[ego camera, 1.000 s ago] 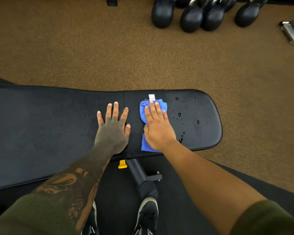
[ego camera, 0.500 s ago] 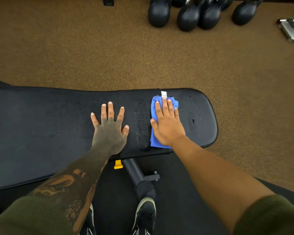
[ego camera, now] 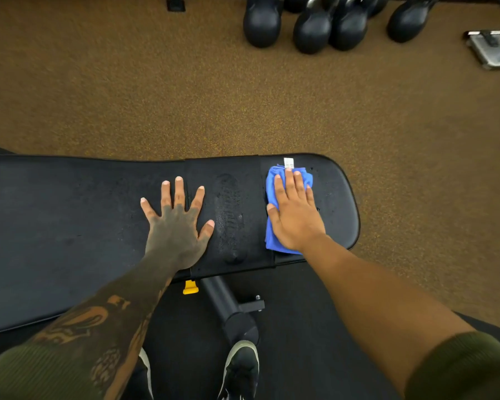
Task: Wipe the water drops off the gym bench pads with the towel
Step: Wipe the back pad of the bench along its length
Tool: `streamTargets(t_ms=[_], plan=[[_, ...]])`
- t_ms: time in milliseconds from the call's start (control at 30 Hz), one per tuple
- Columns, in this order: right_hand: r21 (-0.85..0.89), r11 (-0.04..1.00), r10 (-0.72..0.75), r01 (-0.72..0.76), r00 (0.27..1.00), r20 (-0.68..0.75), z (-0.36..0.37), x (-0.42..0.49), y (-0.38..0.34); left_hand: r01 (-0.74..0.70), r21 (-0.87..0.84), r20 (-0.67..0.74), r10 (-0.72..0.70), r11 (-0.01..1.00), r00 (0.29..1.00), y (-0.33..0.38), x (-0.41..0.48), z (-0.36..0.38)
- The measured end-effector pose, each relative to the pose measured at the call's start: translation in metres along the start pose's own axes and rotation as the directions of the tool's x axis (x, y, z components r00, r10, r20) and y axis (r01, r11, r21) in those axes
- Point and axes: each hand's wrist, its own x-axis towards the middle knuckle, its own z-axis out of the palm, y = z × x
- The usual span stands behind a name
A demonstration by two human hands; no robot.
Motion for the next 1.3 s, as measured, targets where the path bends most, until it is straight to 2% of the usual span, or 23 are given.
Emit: streamTargets(t_ms=[200,500,767,933,1067,1233,1300], plan=[[0.013,0.990,-0.142,0.141,0.990,0.022,0.006,-0.032,0.011,0.008,-0.014,0.004,-0.007,1.000,1.000,0.002,0.001,-0.004],[0.044,0.999,0.010,-0.010,1.000,-0.014,-0.006,-0.009,0.031,-0.044,-0.039,-0.039,0.042,0.998,0.998,0.034,0.007,-0.006],[0.010,0.993,-0.120,0.120,0.992,0.046,0.003,-0.030,0.046,-0.055,-0.016,-0.040,0.054,0.998,0.998,0.044,0.009,0.003],[0.038,0.999,-0.025,0.024,0.999,0.026,-0.009,-0.019,0.066,-0.060,-0.006,-0.038,0.060,0.998,0.997,0.045,0.009,0.002],[0.040,0.999,0.019,-0.019,1.000,0.006,-0.014,-0.001,0.056,-0.062,0.004,-0.032,0.062,0.998,0.998,0.046,0.008,0.002],[0.013,0.996,-0.089,0.089,0.996,0.032,-0.007,-0.010,0.037,-0.064,0.033,-0.015,0.064,0.997,0.998,0.047,0.007,-0.001],[0.016,0.990,-0.138,0.138,0.990,-0.003,-0.005,-0.020,0.038,-0.085,0.014,-0.034,0.085,0.996,0.996,0.049,0.007,-0.003]])
